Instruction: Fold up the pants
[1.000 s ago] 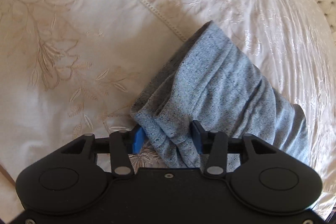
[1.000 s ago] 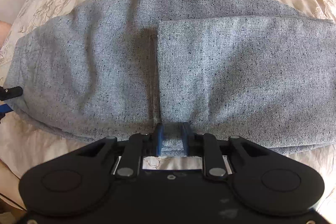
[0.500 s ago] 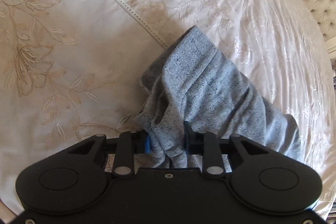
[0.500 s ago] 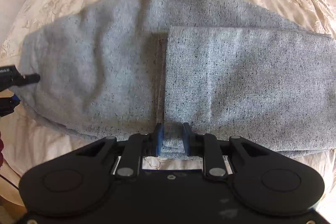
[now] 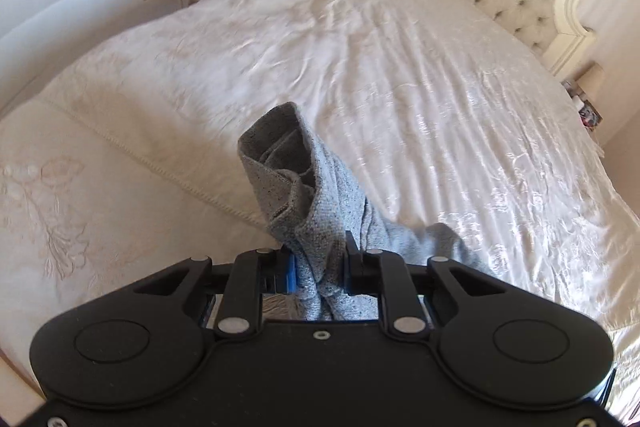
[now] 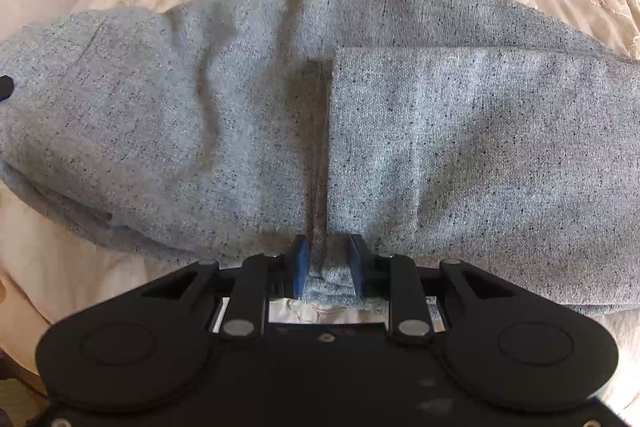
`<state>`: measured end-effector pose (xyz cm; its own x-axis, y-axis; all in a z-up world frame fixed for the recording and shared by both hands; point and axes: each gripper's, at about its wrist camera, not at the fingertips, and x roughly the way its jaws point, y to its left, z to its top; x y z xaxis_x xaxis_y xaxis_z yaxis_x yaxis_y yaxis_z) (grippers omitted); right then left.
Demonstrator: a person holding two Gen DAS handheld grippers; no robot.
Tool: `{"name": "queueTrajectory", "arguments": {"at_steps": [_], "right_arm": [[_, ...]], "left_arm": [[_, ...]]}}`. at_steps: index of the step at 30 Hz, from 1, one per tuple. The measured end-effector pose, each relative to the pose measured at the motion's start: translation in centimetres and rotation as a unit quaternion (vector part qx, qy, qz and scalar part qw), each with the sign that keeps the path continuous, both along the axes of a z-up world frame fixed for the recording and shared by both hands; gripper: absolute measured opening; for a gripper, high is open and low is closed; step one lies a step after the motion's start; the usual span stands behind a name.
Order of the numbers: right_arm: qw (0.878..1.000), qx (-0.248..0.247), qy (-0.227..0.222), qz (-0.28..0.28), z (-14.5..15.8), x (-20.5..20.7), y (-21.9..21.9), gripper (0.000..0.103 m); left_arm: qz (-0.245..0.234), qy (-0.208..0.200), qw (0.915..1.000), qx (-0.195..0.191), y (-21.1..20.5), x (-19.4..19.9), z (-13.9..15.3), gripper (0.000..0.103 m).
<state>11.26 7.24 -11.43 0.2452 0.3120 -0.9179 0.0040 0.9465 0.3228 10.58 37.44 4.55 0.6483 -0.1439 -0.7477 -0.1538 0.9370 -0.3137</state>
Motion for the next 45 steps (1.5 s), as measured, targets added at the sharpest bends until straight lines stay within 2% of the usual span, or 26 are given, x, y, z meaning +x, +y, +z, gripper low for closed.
{"name": "queueTrajectory", "arguments": {"at_steps": [3, 5, 7, 9, 11, 12, 14, 17, 18, 20, 22, 26, 29, 31, 32, 35, 36, 37, 40, 42, 45], "right_arm": [[0.999, 0.025, -0.021, -0.017, 1.8, -0.9, -3.4, 0.025], [0.998, 0.035, -0.035, -0.029, 2.9, -1.8, -6.1, 0.025], [0.997, 0.041, -0.046, -0.043, 3.6, -2.8, -9.4, 0.025], [0.996, 0.039, -0.05, -0.056, 3.9, -3.8, -12.8, 0.025], [0.996, 0.032, -0.047, -0.075, 3.7, -4.7, -16.4, 0.025], [0.995, 0.026, -0.044, -0.087, 3.6, -5.2, -18.2, 0.025], [0.993, 0.014, -0.032, -0.112, 3.1, -6.0, -21.5, 0.025], [0.989, 0.001, -0.021, -0.144, 2.9, -7.6, -26.4, 0.026], [0.989, -0.002, -0.021, -0.147, 3.0, -8.1, -27.7, 0.026], [0.989, -0.01, -0.024, -0.144, 3.3, -8.4, -29.5, 0.026], [0.991, -0.015, -0.032, -0.131, 3.6, -8.0, -30.3, 0.026], [0.994, -0.011, -0.05, -0.098, 3.5, -5.4, -29.3, 0.026], [0.995, -0.007, -0.077, -0.064, 4.1, -3.1, -27.4, 0.026], [0.995, -0.005, -0.086, -0.044, 4.3, -2.1, -26.1, 0.026], [0.996, -0.003, -0.083, -0.044, 3.9, -1.7, -25.6, 0.026], [0.999, -0.012, -0.022, -0.048, 1.0, -1.3, -24.1, 0.026], [0.999, -0.023, 0.009, -0.048, -0.2, -1.5, -23.5, 0.026], [0.998, -0.026, 0.02, -0.05, -0.9, -2.1, -23.3, 0.026], [0.997, -0.021, 0.02, -0.075, -0.4, -3.3, -23.8, 0.027], [0.996, -0.01, 0.017, -0.092, 0.4, -3.7, -24.5, 0.027], [0.992, -0.018, -0.014, -0.121, 1.9, -3.9, -25.7, 0.027]], "left_arm": [[-0.042, -0.043, 0.9975, 0.038, -4.7, -1.0, 4.0, 0.026], [-0.081, -0.073, 0.992, 0.064, -8.7, -1.7, 6.3, 0.026], [-0.123, -0.091, 0.9853, 0.075, -13.1, -2.3, 7.6, 0.026], [-0.165, -0.094, 0.9789, 0.074, -17.6, -2.4, 7.6, 0.026], [-0.213, -0.084, 0.971, 0.069, -23.0, -2.1, 5.8, 0.027], [-0.234, -0.07, 0.9671, 0.07, -25.5, -1.9, 4.5, 0.032], [-0.271, -0.027, 0.9601, 0.062, -30.2, -1.6, 0.8, 0.033], [-0.277, 0.053, 0.9593, 0.01, -33.9, -1.2, -4.0, 0.029], [-0.271, 0.069, 0.9601, 0.007, -34.5, -1.7, -4.7, 0.029], [-0.259, 0.091, 0.9616, 0.007, -34.5, -2.0, -5.5, 0.029], [-0.237, 0.092, 0.9671, 0.011, -33.3, -3.0, -5.4, 0.029], [-0.174, 0.106, 0.9772, 0.061, -29.5, -1.8, -6.3, 0.029], [-0.133, 0.122, 0.9805, 0.079, -26.4, -0.6, -7.7, 0.029], [-0.128, 0.135, 0.9782, 0.092, -25.3, 0.1, -8.8, 0.029], [-0.138, 0.152, 0.9737, 0.099, -24.8, 0.2, -9.9, 0.029], [-0.152, 0.237, 0.9529, 0.112, -23.6, 0.2, -14.2, 0.031], [-0.147, 0.239, 0.9537, 0.108, -23.0, -0.2, -14.8, 0.033], [-0.14, 0.234, 0.9575, 0.095, -22.3, -0.6, -15.0, 0.034], [-0.144, 0.234, 0.9592, 0.067, -21.3, -0.7, -13.9, 0.033], [-0.152, 0.211, 0.9628, 0.072, -20.9, -0.7, -12.4, 0.032], [-0.139, 0.177, 0.9717, 0.072, -19.5, 0.4, -10.5, 0.033]]}}
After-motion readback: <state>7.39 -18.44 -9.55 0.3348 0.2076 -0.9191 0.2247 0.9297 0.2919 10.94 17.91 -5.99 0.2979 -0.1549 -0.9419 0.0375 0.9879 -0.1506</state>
